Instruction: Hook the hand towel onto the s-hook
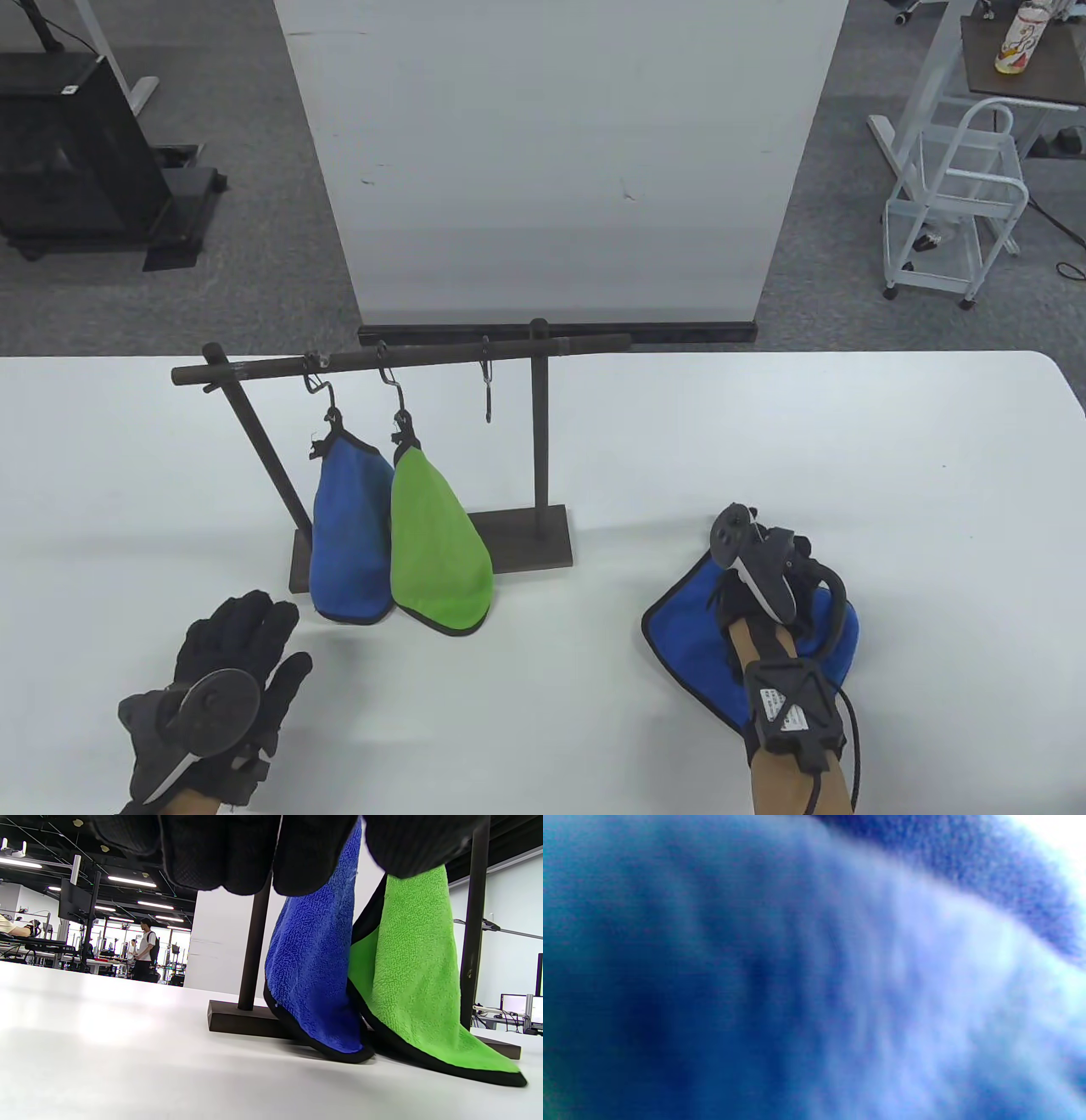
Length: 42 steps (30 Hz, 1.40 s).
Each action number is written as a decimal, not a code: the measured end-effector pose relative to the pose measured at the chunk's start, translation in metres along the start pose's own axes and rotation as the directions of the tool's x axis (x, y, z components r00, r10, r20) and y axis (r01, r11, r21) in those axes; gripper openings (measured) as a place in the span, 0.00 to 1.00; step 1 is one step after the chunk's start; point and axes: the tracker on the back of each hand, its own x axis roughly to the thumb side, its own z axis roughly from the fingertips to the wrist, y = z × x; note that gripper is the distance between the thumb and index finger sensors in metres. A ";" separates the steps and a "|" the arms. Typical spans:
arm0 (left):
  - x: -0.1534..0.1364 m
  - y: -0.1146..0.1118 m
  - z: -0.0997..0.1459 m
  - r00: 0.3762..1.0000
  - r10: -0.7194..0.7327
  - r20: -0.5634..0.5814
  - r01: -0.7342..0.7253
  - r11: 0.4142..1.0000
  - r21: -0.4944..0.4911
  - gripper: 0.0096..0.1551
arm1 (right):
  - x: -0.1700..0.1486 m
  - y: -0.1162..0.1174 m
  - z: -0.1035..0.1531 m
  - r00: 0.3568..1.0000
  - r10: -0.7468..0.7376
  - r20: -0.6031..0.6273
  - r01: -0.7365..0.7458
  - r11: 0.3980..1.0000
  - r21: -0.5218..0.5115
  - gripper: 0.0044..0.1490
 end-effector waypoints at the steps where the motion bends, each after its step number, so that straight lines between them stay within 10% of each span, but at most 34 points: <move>1: 0.000 0.000 0.000 1.000 0.000 0.001 0.000 1.000 0.000 0.38 | 0.003 -0.005 0.003 1.000 -0.008 0.018 0.008 1.000 -0.023 0.27; 22: 0.002 0.001 0.004 1.000 0.011 0.015 -0.011 1.000 0.022 0.38 | 0.082 -0.139 0.123 0.882 0.137 0.451 0.160 0.812 -0.561 0.27; 42: 0.002 0.003 0.006 1.000 0.021 0.021 -0.022 0.999 0.039 0.38 | 0.145 -0.204 0.165 0.809 0.228 0.541 0.255 0.694 -0.673 0.27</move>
